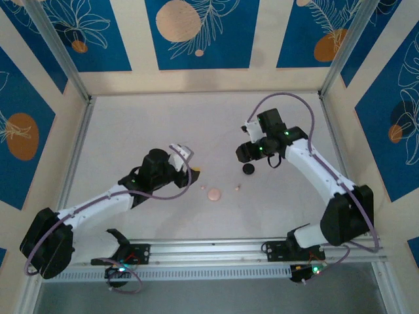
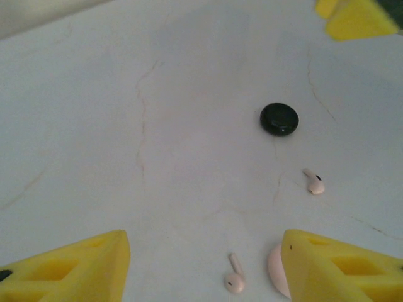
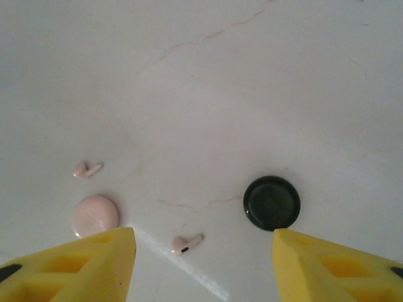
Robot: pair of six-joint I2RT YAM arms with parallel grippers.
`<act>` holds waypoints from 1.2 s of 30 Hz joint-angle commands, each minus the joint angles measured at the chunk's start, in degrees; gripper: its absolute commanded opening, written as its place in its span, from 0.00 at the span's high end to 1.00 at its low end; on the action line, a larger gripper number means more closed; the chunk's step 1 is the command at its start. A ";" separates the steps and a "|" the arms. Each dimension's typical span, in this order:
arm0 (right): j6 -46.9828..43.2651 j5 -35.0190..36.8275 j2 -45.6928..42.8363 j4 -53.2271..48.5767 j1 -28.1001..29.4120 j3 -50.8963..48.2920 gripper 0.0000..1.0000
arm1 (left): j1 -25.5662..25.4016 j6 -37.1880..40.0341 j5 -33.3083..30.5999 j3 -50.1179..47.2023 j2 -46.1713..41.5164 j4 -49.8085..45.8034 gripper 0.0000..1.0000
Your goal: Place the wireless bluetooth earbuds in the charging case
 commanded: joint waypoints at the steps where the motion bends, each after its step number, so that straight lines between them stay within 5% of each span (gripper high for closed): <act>1: 10.70 -6.06 -5.49 4.13 -1.91 -5.49 0.40 | -2.18 -10.32 -2.60 4.84 -0.55 -13.64 0.38; 11: 18.57 -13.90 -16.67 13.90 -9.84 -17.18 0.39 | -10.07 -29.17 -7.44 23.38 9.48 -40.50 0.38; 20: 19.12 -19.14 -16.50 16.23 -13.20 -20.40 0.39 | -16.83 -33.13 -11.45 43.19 28.21 -59.50 0.46; 36: 18.89 -21.36 -16.69 17.32 -13.58 -23.38 0.37 | -19.38 -34.22 -10.11 53.10 45.75 -61.23 0.41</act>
